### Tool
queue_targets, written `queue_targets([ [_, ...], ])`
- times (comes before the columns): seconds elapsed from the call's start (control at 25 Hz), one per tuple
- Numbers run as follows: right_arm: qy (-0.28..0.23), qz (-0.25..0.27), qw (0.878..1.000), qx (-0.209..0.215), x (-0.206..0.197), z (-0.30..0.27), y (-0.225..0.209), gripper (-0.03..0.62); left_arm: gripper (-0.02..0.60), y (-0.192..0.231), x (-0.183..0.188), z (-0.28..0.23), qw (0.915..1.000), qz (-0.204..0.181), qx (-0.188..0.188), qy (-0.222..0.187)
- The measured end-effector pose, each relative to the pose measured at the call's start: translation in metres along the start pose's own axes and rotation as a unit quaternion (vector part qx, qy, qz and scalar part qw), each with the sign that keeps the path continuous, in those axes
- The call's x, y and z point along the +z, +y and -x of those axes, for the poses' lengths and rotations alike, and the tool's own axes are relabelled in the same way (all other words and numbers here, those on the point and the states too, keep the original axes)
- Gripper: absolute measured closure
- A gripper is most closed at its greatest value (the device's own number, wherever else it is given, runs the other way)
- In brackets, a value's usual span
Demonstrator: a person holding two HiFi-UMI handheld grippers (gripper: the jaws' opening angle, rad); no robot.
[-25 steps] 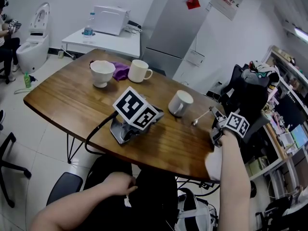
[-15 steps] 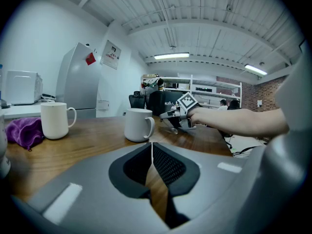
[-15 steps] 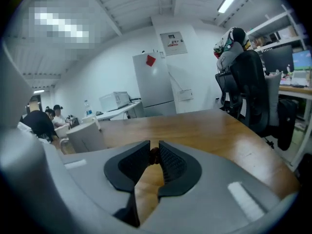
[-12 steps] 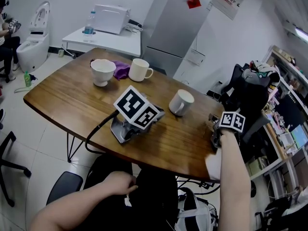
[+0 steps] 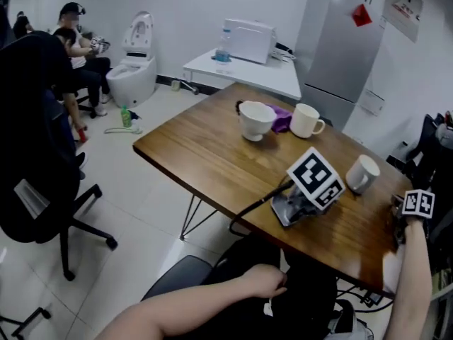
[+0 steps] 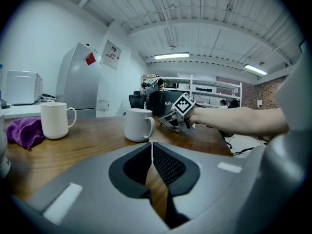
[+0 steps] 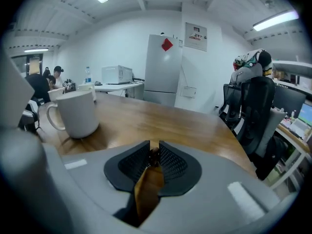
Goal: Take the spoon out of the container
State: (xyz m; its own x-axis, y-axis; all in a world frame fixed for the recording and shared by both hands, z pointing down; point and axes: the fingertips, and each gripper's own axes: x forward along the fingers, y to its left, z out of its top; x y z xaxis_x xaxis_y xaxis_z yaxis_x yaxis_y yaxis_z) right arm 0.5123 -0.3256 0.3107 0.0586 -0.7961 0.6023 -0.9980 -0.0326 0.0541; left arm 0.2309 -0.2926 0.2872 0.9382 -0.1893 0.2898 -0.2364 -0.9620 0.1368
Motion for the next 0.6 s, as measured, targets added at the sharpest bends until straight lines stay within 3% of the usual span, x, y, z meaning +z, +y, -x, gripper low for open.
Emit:
queue_targets([
  [0.12, -0.005, 0.014, 0.999, -0.034, 0.005, -0.001, -0.012, 0.503, 0.569, 0.001, 0.001, 0.001, 1.0000, -0.007, 0.004, 0.004],
  [0.44, -0.074, 0.010, 0.997, -0.020, 0.031, 0.005, 0.005, 0.499, 0.569, 0.016, -0.004, 0.003, 0.9998, -0.011, 0.017, 0.008],
  [0.6, -0.117, -0.007, 0.993, -0.003, 0.036, 0.020, 0.015, 0.541, 0.569, 0.017, -0.004, 0.003, 0.9997, -0.011, 0.018, 0.007],
])
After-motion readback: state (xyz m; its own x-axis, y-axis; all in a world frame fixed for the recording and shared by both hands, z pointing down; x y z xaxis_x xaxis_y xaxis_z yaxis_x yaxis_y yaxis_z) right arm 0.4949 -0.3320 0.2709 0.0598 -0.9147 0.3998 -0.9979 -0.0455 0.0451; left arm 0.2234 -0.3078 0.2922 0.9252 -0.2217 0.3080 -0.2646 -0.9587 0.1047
